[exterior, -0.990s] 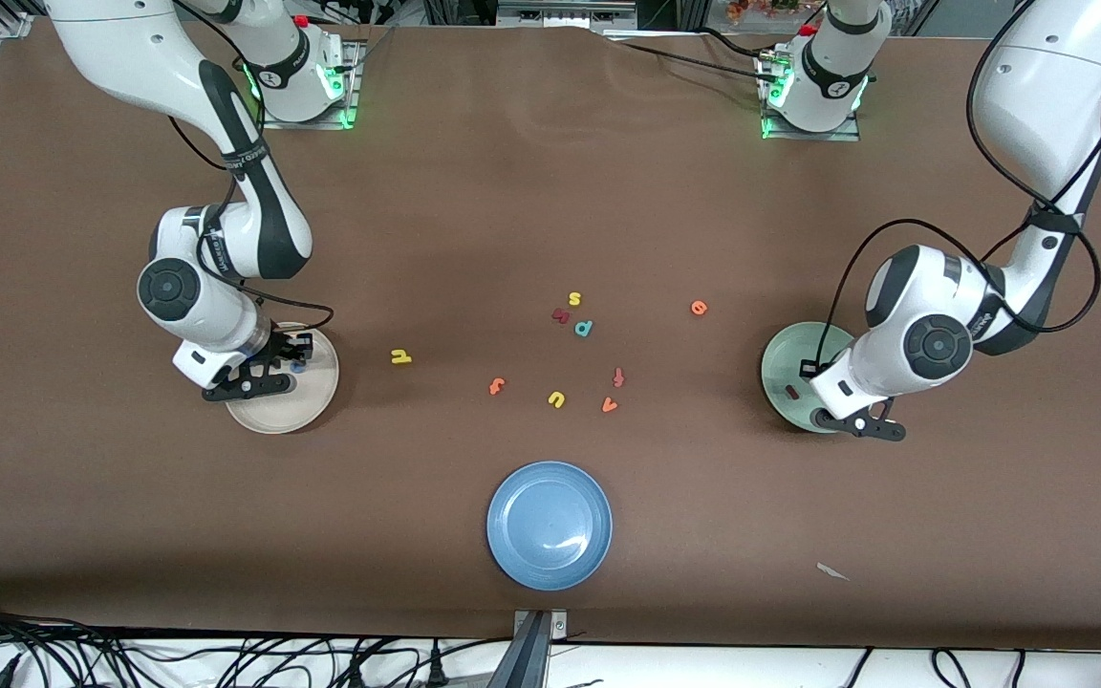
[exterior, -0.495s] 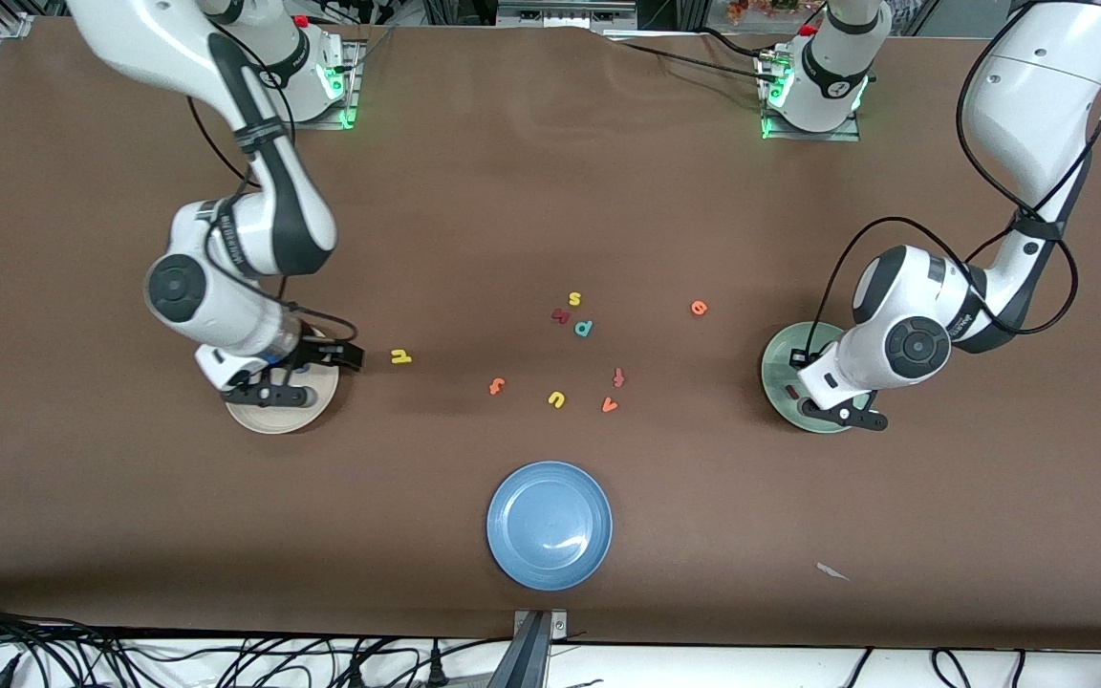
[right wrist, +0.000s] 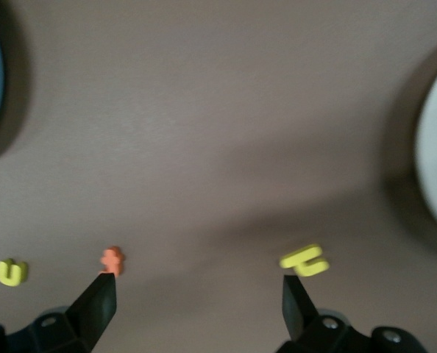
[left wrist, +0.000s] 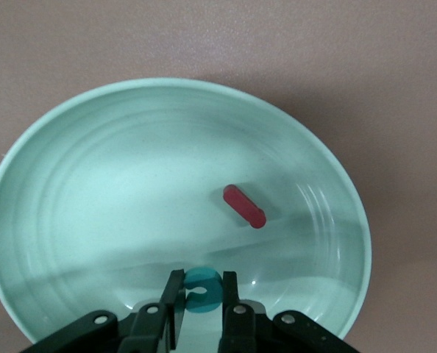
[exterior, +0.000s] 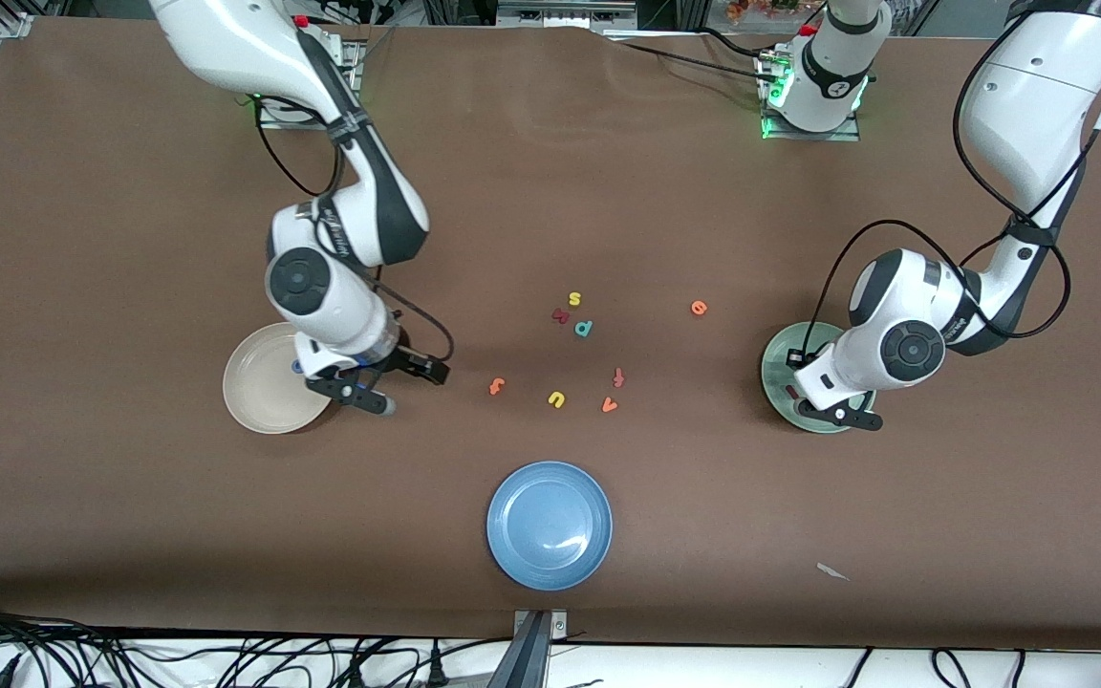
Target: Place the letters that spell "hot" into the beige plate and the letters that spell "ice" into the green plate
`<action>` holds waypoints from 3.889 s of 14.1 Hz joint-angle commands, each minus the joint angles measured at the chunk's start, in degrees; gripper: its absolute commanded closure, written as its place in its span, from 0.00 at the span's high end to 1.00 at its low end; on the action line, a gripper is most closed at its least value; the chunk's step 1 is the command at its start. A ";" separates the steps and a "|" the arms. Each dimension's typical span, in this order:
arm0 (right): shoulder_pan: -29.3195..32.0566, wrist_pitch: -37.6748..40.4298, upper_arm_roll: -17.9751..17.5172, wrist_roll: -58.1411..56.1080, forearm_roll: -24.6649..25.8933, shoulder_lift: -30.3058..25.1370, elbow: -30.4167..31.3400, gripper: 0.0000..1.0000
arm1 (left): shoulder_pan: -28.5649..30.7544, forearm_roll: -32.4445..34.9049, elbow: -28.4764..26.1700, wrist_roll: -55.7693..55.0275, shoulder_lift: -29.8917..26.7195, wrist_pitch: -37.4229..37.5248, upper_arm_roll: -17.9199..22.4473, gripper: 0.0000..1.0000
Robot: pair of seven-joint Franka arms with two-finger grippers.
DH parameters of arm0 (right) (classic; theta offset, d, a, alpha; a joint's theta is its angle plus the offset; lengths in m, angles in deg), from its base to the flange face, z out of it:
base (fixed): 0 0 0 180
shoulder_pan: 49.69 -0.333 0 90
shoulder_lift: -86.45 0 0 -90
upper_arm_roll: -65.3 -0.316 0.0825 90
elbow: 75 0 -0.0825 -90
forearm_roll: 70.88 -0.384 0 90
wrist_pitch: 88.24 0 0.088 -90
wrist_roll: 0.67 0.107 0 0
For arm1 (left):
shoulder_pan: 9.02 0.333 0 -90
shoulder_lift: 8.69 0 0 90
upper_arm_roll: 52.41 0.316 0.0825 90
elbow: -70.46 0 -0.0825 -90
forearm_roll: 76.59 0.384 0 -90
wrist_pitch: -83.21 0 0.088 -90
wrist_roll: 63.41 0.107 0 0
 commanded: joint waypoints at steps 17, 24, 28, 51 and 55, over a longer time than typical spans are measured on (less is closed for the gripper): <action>-6.84 -0.48 0.38 7.89 -0.47 18.90 -17.71 0.99 | -0.12 1.29 -0.94 -10.97 -3.13 3.96 -10.97 1.00; -6.84 -0.39 0.38 7.72 -0.56 18.99 -17.71 0.43 | -0.20 1.73 -5.78 -16.70 -3.39 2.73 -15.29 1.00; -6.92 -0.48 0.38 7.89 -0.82 18.99 -17.71 0.39 | -0.47 2.17 -8.06 -16.96 -3.66 0.20 -15.90 1.00; -2.35 15.00 8.01 -19.31 -0.12 4.60 -7.91 0.07 | 0.85 2.34 -18.26 -17.14 -3.48 -13.96 -15.91 0.90; -2.35 14.38 14.34 -34.96 -0.30 -1.83 2.74 0.07 | 0.76 5.40 -19.32 -17.40 -3.48 -14.41 -15.99 0.68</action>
